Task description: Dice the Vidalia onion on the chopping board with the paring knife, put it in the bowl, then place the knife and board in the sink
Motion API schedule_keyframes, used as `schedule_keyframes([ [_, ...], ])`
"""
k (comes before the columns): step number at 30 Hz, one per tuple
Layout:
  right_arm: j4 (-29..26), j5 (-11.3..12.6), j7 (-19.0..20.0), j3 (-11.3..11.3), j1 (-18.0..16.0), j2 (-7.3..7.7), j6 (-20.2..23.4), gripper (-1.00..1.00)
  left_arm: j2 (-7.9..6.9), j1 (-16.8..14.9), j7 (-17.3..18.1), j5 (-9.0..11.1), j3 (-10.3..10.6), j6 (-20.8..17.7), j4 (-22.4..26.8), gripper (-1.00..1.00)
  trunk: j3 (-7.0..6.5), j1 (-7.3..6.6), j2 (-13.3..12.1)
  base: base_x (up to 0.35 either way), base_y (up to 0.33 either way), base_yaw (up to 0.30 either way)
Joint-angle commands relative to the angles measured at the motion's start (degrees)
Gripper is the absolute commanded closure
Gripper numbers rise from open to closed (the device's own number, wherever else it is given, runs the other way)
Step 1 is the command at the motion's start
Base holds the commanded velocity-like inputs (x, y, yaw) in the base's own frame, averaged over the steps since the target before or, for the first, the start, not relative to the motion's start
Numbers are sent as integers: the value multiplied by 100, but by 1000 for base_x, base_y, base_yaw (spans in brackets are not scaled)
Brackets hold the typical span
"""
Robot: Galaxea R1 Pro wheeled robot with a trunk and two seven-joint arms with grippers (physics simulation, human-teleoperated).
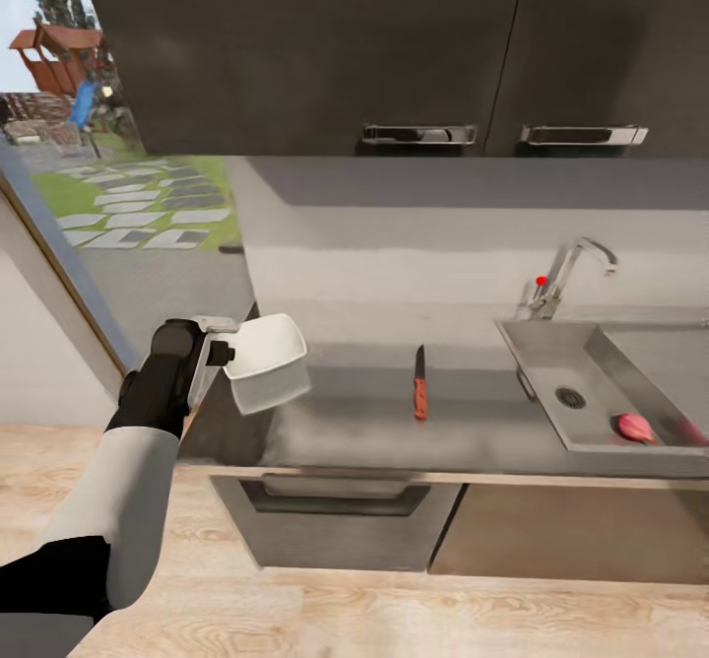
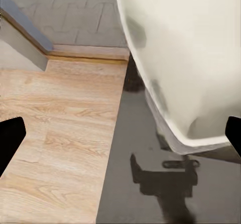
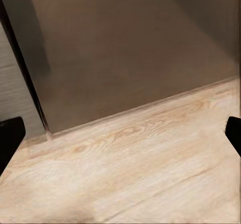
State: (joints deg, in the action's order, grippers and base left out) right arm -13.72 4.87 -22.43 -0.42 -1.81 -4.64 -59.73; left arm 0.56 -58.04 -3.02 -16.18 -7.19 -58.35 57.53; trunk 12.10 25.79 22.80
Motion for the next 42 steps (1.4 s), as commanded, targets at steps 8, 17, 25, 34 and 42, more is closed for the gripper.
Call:
schedule_keyframes([
  [8, 1, 49, 37, -2, -4, -1, -27, -100, 7, 3, -32, 27, -5, -19, 11, -100, 12, 0, 12, -333, 0, 0],
  [17, 1, 49, 37, -2, -4, 7, -27, -100, 19, 11, -32, 38, -2, -19, 112, -100, 12, 0, 12, -333, 0, 0],
  [25, 1, 49, 37, -2, -4, 7, -27, -100, 71, 20, -12, 53, 6, -26, 604, -100, 12, 0, 12, -279, -13, 0],
  [34, 1, 49, 37, -4, -4, 12, -27, -100, 357, 25, 247, 60, 29, -25, 735, -100, 12, 0, 12, -51, -18, 0],
  [42, 1, 49, 37, -10, -4, 16, -27, -100, 424, 39, 1036, 60, 68, -10, 806, -100, 12, 0, 12, -2, -1, 0],
])
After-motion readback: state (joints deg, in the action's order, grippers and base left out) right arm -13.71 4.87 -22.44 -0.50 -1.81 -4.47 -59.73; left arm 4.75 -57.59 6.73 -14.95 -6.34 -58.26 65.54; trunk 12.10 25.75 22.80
